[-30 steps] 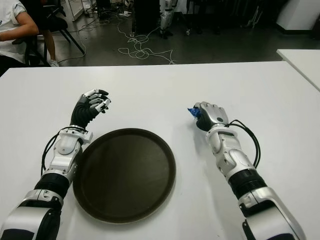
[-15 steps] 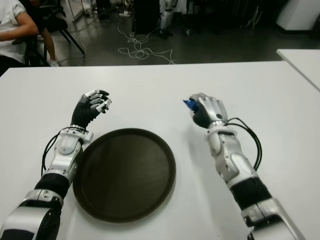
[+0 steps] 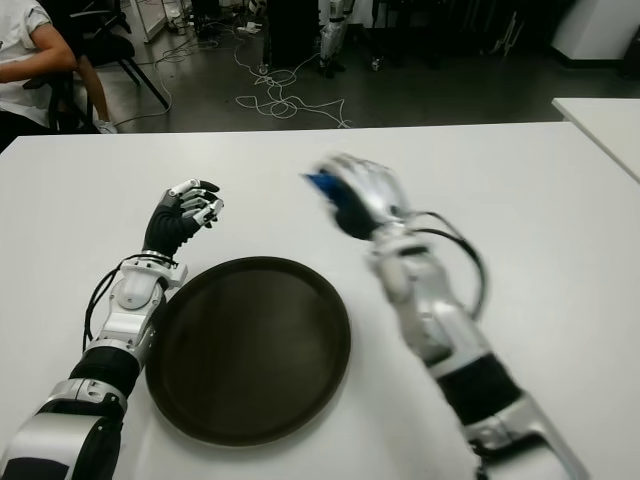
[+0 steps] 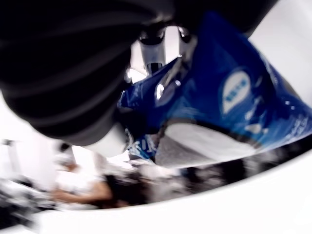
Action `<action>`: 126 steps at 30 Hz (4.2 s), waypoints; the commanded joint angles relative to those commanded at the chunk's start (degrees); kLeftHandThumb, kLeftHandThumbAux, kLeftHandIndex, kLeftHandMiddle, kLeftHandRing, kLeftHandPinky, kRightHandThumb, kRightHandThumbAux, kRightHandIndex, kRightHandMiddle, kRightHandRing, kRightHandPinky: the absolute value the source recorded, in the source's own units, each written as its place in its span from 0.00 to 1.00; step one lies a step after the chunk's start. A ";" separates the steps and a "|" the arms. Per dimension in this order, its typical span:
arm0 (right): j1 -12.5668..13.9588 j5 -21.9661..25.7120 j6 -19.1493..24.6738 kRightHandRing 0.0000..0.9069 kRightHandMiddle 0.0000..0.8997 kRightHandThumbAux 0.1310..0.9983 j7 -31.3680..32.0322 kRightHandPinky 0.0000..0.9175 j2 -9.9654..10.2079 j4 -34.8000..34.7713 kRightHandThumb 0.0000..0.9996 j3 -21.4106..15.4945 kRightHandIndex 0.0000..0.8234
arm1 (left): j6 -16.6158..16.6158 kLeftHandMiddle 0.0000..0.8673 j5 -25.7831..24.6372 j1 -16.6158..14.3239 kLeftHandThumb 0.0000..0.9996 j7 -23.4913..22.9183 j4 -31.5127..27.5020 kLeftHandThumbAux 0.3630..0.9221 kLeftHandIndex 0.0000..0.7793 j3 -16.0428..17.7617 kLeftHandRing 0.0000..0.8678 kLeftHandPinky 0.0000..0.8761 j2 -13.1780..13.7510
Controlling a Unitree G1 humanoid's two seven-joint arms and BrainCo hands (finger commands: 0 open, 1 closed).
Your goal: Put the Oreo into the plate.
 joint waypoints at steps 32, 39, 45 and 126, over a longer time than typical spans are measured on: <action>-3.11 8.30 -11.00 0.70 0.65 0.70 19.98 0.69 4.15 8.27 0.70 6.94 0.49 | -3.87 0.60 -0.29 -0.63 0.83 -2.42 1.83 0.57 0.49 0.07 0.67 0.71 0.62; -1.75 8.50 -11.09 0.66 0.58 0.68 21.76 0.68 2.87 6.39 0.75 6.08 0.50 | -2.54 0.59 -0.62 0.03 0.82 -2.71 0.32 0.57 0.49 0.12 0.66 0.69 0.55; 0.13 8.46 -10.30 0.67 0.55 0.65 23.27 0.68 1.61 4.55 0.83 5.05 0.49 | -0.33 0.59 -0.83 0.52 0.82 -1.70 -1.02 0.57 0.49 0.37 0.64 0.68 0.20; 0.65 12.10 -10.96 0.02 0.03 0.33 35.49 0.04 -6.32 -1.30 0.00 0.60 0.00 | 2.96 0.59 -2.38 0.13 0.83 -1.67 -1.33 0.57 0.49 1.09 0.62 0.63 -0.63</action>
